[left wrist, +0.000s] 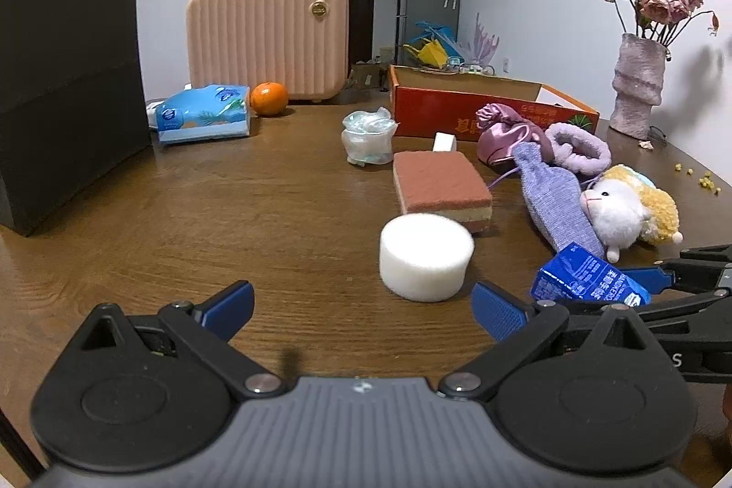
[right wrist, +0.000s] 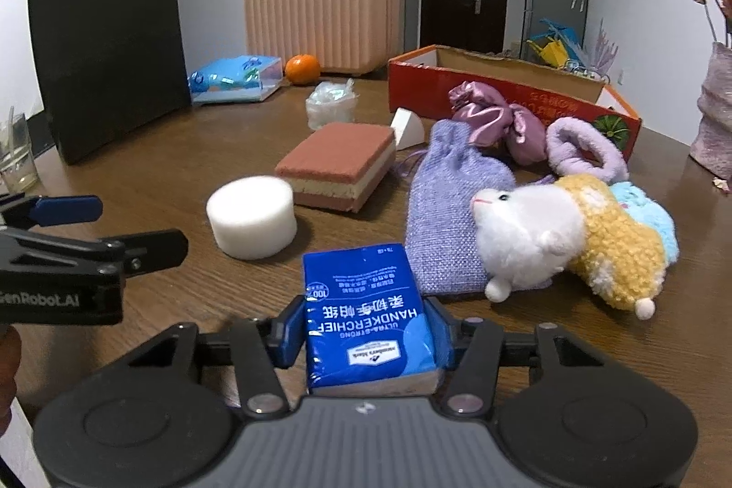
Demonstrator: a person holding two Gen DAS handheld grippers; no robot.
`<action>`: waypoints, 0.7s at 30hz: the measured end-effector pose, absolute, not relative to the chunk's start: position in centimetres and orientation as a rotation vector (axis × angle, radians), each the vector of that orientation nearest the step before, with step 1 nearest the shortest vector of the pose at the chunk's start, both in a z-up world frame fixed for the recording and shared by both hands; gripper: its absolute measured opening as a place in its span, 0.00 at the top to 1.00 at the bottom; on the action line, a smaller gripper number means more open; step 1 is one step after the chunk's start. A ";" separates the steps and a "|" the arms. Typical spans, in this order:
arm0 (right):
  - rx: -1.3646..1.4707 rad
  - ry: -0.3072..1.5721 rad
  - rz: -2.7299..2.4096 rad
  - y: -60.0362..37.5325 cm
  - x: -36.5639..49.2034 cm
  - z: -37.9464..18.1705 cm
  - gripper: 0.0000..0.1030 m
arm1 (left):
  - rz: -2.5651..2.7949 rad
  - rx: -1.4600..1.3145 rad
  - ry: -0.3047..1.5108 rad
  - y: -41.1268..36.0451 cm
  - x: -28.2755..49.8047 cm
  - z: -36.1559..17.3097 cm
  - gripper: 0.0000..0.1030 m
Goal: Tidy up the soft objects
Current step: 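Lift the tissue pack with the right tool while the left tool approaches the white round sponge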
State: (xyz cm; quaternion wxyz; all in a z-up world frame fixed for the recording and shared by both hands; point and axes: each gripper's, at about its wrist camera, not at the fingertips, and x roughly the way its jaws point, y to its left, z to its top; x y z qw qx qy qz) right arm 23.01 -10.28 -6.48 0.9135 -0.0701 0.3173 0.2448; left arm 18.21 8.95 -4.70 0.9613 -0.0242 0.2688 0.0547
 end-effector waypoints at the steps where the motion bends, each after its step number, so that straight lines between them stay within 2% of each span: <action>1: -0.142 0.648 0.499 -10.5 22.9 -6.4 0.49 | 0.107 -0.047 0.543 8.8 18.3 -4.6 0.00; 21: -0.063 0.569 0.335 -17.6 21.5 -4.7 0.49 | 0.010 0.017 0.519 4.1 19.6 -3.2 0.00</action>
